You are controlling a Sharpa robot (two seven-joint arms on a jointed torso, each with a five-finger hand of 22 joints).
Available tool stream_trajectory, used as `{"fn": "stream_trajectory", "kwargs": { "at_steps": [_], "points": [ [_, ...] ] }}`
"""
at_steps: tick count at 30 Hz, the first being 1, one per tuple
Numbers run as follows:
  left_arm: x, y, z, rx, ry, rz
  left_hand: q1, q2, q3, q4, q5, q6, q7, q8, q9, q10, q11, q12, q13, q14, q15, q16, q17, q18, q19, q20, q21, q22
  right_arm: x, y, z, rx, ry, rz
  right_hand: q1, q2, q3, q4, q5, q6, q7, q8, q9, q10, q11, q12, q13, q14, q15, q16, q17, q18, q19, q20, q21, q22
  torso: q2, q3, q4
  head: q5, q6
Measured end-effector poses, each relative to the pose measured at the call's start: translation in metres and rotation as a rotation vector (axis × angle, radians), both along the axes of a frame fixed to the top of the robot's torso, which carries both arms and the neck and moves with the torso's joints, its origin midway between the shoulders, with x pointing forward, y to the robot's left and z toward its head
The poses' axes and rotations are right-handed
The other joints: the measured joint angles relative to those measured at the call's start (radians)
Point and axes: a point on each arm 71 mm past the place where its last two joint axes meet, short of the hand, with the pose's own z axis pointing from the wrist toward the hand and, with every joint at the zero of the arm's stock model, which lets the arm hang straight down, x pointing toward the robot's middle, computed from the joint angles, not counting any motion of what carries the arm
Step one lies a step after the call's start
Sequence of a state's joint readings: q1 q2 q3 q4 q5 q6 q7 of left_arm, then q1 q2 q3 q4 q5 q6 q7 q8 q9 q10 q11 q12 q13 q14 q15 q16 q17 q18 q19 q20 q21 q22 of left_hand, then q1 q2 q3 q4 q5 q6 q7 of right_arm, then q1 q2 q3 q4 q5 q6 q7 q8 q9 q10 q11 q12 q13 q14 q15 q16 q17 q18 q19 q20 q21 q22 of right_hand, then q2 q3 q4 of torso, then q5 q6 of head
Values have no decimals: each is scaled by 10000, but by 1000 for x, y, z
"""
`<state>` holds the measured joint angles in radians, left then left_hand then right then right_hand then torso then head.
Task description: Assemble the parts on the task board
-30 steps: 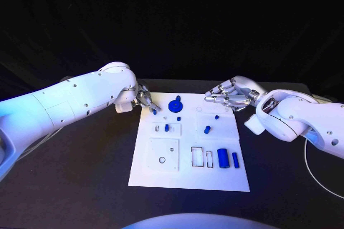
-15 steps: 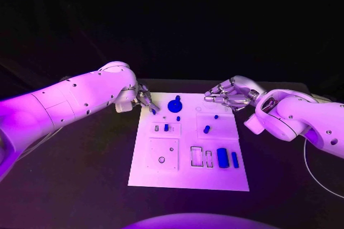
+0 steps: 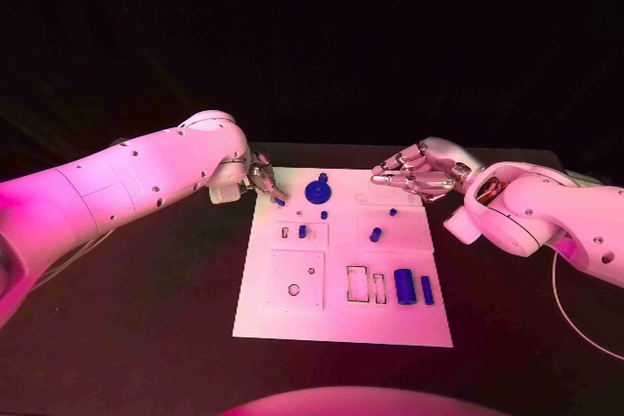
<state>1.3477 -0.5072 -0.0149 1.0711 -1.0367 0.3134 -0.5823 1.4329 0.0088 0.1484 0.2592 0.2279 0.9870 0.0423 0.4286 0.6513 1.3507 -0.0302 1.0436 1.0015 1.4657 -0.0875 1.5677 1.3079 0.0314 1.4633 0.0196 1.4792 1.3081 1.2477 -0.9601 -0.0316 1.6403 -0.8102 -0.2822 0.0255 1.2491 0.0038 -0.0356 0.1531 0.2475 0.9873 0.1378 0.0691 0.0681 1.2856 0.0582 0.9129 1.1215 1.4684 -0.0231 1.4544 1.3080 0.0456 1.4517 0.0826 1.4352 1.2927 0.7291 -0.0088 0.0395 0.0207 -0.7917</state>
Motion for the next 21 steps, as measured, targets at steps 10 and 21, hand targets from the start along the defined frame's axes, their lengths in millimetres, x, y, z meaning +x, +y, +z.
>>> {"fn": "stream_trajectory", "kwargs": {
  "at_steps": [10,21],
  "points": [
    [-11,7,1,-545,-3,9,-1083,-1181,2415,-493,463,3,0,1,658,81,-11,0,-36,0,0,0,-1,1,0,1,-59,-1,0,0,0,-8,22,25,0,0,0,0,43,0,0,0,0,0,0,0,0,0,0,0,-1,0,0,0,0,0,-13,5,12,8,45],
    [-39,11,2,-1595,-161,-207,-1498,-1432,2841,-649,896,117,-37,52,922,200,-56,0,45,1,0,0,-2,0,0,1,-59,-3,0,0,-1,-17,51,50,0,0,0,0,42,0,0,0,0,0,0,0,0,0,0,0,-3,0,0,0,0,0,-17,5,17,30,94]
  ]
}}
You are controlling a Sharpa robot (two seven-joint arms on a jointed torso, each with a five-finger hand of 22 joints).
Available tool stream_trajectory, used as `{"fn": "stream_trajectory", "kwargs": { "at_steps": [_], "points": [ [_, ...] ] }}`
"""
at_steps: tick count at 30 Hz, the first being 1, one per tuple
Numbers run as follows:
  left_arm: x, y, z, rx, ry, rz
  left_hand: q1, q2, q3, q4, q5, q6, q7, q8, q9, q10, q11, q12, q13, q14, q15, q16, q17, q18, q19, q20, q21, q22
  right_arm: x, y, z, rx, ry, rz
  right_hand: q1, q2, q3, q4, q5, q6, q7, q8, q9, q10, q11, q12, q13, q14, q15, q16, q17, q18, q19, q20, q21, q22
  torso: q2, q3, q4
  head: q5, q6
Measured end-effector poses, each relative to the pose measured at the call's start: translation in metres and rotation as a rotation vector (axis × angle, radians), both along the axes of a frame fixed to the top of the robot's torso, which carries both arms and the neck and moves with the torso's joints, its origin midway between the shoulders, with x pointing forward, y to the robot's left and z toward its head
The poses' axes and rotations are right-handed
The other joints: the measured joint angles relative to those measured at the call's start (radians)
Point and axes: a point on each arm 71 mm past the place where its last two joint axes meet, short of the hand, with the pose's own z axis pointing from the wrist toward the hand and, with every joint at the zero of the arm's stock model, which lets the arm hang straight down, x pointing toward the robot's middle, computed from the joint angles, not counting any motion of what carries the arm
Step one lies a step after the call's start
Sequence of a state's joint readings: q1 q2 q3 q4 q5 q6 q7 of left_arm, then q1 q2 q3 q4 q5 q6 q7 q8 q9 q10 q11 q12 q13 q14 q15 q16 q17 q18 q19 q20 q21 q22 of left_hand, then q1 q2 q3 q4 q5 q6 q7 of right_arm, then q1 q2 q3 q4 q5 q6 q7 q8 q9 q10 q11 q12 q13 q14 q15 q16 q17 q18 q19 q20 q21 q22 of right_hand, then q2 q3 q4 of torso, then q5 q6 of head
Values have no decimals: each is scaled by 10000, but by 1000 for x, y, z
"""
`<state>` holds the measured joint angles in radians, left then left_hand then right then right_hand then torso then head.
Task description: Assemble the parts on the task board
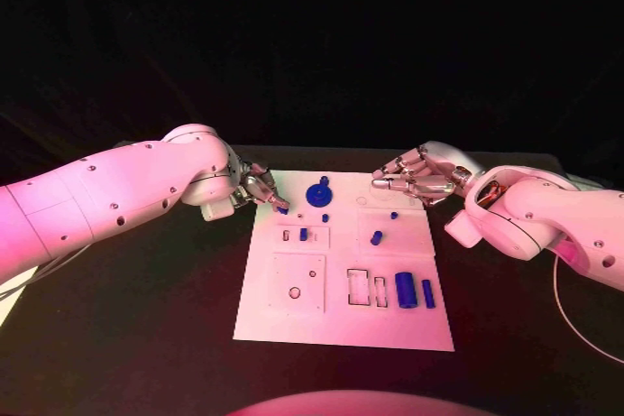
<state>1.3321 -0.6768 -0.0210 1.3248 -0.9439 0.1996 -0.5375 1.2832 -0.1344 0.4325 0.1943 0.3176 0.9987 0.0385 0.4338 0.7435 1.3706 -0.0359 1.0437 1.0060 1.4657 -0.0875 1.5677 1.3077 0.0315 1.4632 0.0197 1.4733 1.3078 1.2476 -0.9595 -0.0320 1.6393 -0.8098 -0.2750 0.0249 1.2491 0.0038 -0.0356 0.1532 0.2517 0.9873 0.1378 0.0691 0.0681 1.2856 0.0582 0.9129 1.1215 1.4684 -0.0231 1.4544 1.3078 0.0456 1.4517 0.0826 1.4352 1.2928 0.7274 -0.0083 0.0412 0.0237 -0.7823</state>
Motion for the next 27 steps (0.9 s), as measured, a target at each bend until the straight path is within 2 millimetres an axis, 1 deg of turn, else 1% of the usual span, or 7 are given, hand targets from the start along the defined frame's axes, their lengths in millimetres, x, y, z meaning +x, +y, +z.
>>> {"fn": "stream_trajectory", "kwargs": {
  "at_steps": [3,6,8,12,17,25,27],
  "points": [
    [-7,1,-6,-54,6,-112,0,0,3,-3,1,1,1,34,1,0,0,23,0,0,0,0,-1,-1,0,0,0,0,0,0,0,-3,7,0,0,0,0,0,0,0,0,0,0,0,0,0,0,0,0,0,0,0,0,0,0,0,-1,-7,4,8,-1],
    [-13,1,-12,-67,-48,-226,-1,0,5,-5,1,2,1,36,6,18,-18,51,0,0,0,0,-1,-1,0,0,0,0,0,0,0,-5,13,0,0,0,0,0,0,0,0,0,0,0,0,0,0,0,0,0,-1,0,0,0,0,0,-7,-6,12,27,-13],
    [-16,0,-15,-58,-93,-297,-65,-65,65,-65,2,26,-19,37,23,37,-36,52,0,0,0,0,-1,0,0,0,0,-1,0,0,0,-8,18,1,0,0,0,0,0,0,0,0,0,0,0,0,0,0,0,0,-1,0,0,0,0,0,-13,-7,19,33,-24],
    [-19,-1,-20,42,-221,-436,-89,-89,107,-108,23,39,-30,36,33,37,-36,51,14,0,0,0,-2,-1,0,1,0,-1,1,1,-1,-2,31,15,0,0,0,0,0,0,0,0,0,0,0,0,0,0,0,0,-1,0,0,0,0,0,-28,-26,30,22,-34],
    [-20,-2,-21,187,-407,-550,-93,-93,127,-129,37,40,-29,35,39,56,-17,51,14,0,0,0,-2,-2,0,0,0,-2,1,1,-2,-4,60,19,0,0,0,0,0,0,0,0,0,0,0,0,0,0,0,0,-2,0,0,0,0,0,-28,-22,24,39,-38],
    [-20,-4,-22,357,-539,-682,-119,-119,181,-129,37,55,-15,33,52,72,-1,51,41,0,0,0,-2,0,0,1,6,-2,0,2,-3,0,85,32,0,0,0,0,0,0,0,0,0,0,0,0,0,0,0,0,-3,0,0,0,0,0,-20,-20,27,24,-88],
    [-20,-5,-22,397,-549,-721,-124,-123,192,-139,37,55,-15,31,52,72,-1,52,41,0,0,0,-2,0,-1,1,50,-3,0,2,-3,0,88,32,0,0,0,0,0,0,0,0,0,-22,-22,0,-12,0,0,0,-3,-1,-33,-33,0,-19,-20,-12,27,22,-95]
  ]
}}
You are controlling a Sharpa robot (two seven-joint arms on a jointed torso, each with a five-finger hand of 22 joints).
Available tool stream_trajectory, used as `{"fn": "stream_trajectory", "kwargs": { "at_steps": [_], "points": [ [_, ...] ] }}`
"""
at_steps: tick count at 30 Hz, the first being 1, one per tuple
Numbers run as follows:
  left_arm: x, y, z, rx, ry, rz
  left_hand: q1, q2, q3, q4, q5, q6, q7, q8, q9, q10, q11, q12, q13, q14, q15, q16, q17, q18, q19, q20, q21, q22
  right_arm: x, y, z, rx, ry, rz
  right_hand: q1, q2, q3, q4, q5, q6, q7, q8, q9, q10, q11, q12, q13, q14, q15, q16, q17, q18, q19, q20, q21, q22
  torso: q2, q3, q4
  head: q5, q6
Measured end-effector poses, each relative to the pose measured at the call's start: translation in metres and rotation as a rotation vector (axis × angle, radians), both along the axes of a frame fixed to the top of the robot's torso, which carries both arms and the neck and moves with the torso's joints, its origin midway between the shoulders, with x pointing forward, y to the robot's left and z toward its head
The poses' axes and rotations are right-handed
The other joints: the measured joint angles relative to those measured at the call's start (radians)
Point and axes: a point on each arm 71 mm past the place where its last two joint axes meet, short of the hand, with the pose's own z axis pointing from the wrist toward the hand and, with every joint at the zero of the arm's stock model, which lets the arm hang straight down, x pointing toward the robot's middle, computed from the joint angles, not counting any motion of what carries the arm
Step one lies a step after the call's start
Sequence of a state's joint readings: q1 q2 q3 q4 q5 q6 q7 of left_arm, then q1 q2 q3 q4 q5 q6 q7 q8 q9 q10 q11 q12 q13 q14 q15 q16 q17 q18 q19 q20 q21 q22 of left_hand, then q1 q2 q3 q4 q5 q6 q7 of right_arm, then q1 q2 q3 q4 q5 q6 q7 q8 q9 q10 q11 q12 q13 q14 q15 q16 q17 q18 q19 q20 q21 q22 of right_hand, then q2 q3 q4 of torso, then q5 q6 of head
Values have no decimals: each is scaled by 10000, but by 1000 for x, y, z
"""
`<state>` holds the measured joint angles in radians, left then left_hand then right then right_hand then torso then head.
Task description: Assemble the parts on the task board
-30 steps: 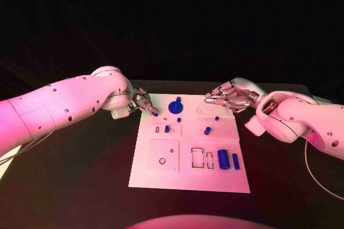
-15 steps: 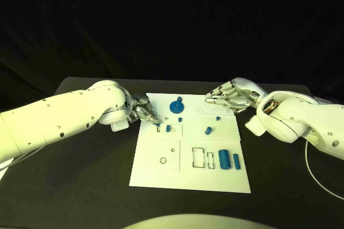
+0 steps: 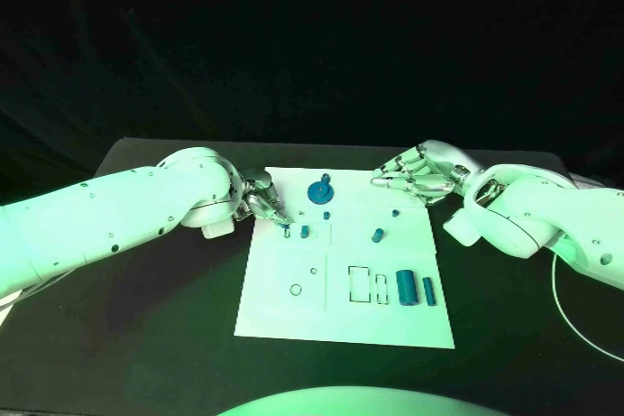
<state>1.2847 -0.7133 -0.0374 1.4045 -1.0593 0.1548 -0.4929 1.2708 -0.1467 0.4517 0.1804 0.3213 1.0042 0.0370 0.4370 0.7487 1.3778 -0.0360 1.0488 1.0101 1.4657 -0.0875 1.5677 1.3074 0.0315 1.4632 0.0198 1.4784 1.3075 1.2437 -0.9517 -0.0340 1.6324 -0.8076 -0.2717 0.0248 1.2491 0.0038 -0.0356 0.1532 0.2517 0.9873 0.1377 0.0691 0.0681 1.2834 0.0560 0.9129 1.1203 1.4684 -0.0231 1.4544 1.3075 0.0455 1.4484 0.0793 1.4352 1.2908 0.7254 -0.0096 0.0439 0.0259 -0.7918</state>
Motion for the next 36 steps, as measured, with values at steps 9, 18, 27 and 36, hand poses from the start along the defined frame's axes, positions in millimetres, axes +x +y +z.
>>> {"fn": "stream_trajectory", "kwargs": {
  "at_steps": [9,18,27,36],
  "points": [
    [-1,-1,-1,186,131,-205,-102,-100,154,-99,147,5,0,-2,45,41,-39,47,18,0,0,0,-1,0,0,0,0,0,0,0,-1,8,20,4,0,0,0,0,0,0,0,0,0,-14,-14,0,-1,0,0,0,-1,1,-4,-4,0,-2,-1,4,0,34,-47],
    [-2,-4,-2,287,231,-329,-215,-133,222,-166,195,54,-17,-4,54,41,-38,47,29,0,1,0,-1,-1,0,0,0,-1,0,1,-1,20,40,12,0,0,0,0,0,0,0,0,0,-14,-14,0,-1,0,0,0,-2,0,-4,-4,0,-2,-6,4,6,23,-67],
    [-3,-5,-2,345,289,-362,-203,-121,230,-175,195,55,-17,-25,55,40,-37,47,28,0,1,0,-2,1,0,0,0,-1,0,0,-1,17,58,9,0,0,0,0,0,0,0,0,0,-14,-14,0,-1,0,0,0,6,0,-4,-4,0,-2,-4,4,7,26,-110],
    [-4,-6,-3,423,400,-450,-199,-117,231,-176,184,56,-16,-16,48,37,-34,47,28,0,0,0,7,-1,0,0,0,-1,0,0,-1,15,73,19,0,0,0,0,0,0,0,0,0,-13,-14,0,-1,0,0,0,6,0,-3,-4,0,-2,-5,4,12,75,-130]
  ]
}}
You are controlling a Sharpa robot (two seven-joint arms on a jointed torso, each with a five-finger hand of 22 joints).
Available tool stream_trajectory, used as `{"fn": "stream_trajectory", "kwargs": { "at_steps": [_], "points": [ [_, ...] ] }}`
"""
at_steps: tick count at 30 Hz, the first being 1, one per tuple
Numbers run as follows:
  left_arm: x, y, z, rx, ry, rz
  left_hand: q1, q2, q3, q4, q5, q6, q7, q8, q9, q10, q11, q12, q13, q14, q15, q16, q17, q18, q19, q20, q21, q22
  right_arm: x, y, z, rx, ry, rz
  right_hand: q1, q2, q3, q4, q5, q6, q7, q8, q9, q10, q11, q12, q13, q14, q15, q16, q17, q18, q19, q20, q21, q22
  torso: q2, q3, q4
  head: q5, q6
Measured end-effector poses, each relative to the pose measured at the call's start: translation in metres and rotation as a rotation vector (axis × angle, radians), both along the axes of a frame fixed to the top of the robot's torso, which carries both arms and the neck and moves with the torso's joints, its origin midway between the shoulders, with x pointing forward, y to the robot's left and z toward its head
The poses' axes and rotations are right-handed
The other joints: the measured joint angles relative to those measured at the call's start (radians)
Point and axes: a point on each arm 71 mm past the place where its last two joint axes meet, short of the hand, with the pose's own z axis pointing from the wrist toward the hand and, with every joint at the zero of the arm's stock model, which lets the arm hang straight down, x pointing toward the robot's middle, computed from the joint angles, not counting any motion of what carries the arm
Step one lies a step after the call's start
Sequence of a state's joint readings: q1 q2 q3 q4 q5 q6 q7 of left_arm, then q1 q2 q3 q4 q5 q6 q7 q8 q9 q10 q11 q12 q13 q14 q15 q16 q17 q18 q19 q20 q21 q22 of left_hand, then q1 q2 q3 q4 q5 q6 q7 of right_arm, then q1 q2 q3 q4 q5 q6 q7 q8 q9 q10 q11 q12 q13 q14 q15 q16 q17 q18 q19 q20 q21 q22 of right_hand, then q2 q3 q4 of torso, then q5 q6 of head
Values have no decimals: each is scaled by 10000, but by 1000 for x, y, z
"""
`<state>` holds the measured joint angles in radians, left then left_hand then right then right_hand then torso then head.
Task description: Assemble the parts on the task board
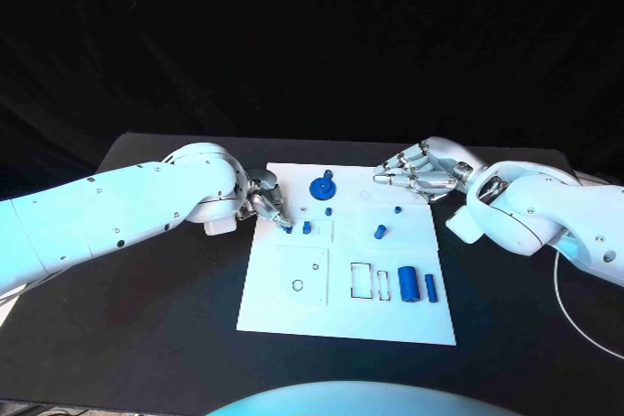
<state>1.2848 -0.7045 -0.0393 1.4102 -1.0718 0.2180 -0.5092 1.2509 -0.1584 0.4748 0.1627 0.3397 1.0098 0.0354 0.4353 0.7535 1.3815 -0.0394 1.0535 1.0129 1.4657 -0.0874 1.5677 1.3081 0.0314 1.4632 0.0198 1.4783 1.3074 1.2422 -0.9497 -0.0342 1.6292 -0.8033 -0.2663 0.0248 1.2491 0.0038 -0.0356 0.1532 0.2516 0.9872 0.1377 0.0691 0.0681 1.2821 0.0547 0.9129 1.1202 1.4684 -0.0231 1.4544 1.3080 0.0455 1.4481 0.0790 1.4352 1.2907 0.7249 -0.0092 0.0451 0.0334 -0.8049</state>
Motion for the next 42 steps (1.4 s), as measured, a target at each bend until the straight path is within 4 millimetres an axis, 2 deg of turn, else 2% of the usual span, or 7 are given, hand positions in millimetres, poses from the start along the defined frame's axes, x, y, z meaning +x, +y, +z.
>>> {"fn": "stream_trajectory", "kwargs": {
  "at_steps": [13,20,25,31,42],
  "points": [
    [-2,-1,-1,155,121,-56,11,11,4,-4,-8,14,15,1,14,32,36,0,24,0,0,0,-2,0,0,0,0,-1,0,0,0,0,19,20,0,0,0,0,0,0,0,0,0,0,0,0,0,0,0,0,-2,0,0,0,0,0,-1,2,-9,6,8],
    [-2,-2,-1,232,156,-45,10,11,20,10,-10,15,15,0,14,31,36,1,25,0,0,0,-2,1,0,0,0,-1,0,0,0,0,27,27,0,0,0,0,0,0,0,0,0,0,0,0,1,0,0,0,-2,0,0,0,0,0,0,7,-11,8,-31],
    [-2,-3,0,311,184,0,-195,121,96,19,61,51,51,-6,50,94,-23,76,55,0,0,0,-3,0,0,0,1,-1,0,0,0,3,29,34,0,0,0,0,0,0,0,0,-1,0,0,0,1,0,0,0,-3,0,0,0,0,0,0,9,-12,8,-42],
    [-2,-8,-1,488,275,46,-807,64,676,-511,70,180,-4,-6,87,178,-71,75,18,0,0,0,-3,1,0,0,50,-1,-1,1,0,8,31,48,0,0,0,0,0,0,0,0,0,0,1,0,1,0,0,0,-4,0,1,1,0,0,1,8,-15,10,-58],
    [-2,-15,1,838,320,188,-1165,95,883,-719,70,309,-34,-28,103,211,-71,-1,-134,-1,-72,0,-5,0,37,-37,49,-1,-1,2,0,19,36,87,0,0,0,0,0,0,0,0,0,1,0,0,1,0,0,0,-5,0,1,0,0,0,2,14,-22,21,-68]
  ]
}}
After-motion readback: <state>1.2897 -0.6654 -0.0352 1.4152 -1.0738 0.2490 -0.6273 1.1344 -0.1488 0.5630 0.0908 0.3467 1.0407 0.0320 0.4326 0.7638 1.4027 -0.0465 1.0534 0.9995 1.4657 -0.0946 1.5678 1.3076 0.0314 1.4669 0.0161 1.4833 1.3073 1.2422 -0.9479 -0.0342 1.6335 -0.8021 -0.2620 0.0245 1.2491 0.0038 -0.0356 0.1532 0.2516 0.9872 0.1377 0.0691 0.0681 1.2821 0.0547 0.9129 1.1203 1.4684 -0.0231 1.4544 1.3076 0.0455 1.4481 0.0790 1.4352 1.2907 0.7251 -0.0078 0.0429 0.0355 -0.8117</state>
